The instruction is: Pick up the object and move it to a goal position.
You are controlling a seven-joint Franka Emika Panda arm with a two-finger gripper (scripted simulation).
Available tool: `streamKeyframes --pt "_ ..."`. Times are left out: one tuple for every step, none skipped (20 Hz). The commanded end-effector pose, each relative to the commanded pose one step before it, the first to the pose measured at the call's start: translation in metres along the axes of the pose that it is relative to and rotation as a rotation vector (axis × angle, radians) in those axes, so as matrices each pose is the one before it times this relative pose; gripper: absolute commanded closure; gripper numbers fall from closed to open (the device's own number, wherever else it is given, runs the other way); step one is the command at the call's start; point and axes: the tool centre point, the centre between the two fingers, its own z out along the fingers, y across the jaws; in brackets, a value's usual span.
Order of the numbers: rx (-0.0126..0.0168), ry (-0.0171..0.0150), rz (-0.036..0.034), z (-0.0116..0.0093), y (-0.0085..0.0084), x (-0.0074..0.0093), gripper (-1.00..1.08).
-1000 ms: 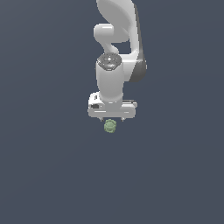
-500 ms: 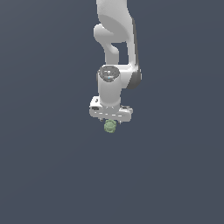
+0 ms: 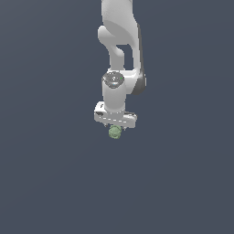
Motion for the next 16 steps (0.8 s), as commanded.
streamKeyframes --pt "-0.00001 0.00001 0.00002 0.00255 -0.00007 -0.00012 -0.92" --pt "0.00000 0.00000 0.00000 0.00241 -0.00007 -0.00012 -0.92" --pt "-0.00008 0.00015 0.00067 0.00301 0.00028 -0.00010 -0.92" --pt "0.00000 0.00000 0.00000 0.00375 -0.00011 -0.00021 -0.92" --pt "-0.00008 0.00015 0.00067 0.00433 0.00024 -0.00019 -0.92" --pt "-0.00006 0.00011 0.00047 0.00498 0.00012 -0.00024 -0.92" --pt "0.00000 0.00000 0.00000 0.00560 -0.00016 -0.00031 -0.92" --pt "-0.00012 0.00022 0.00094 0.00520 0.00036 -0.00017 -0.92" --pt "0.00000 0.00000 0.00000 0.00465 -0.00015 -0.00018 -0.92" --pt "-0.00007 0.00016 0.00067 0.00391 0.00022 -0.00001 -0.92" --pt "0.00000 0.00000 0.00000 0.00331 -0.00014 0.00002 -0.92" --pt "-0.00001 0.00011 0.00047 0.00256 0.00013 0.00016 -0.92" --pt "0.00000 0.00000 0.00000 0.00196 -0.00012 0.00017 -0.92" --pt "0.00000 0.00000 0.00000 0.00134 -0.00010 0.00019 -0.92" --pt "0.00000 0.00000 0.00000 0.00077 -0.00006 0.00015 -0.92" --pt "0.00000 0.00000 0.00000 0.00025 -0.00002 0.00006 -0.92"
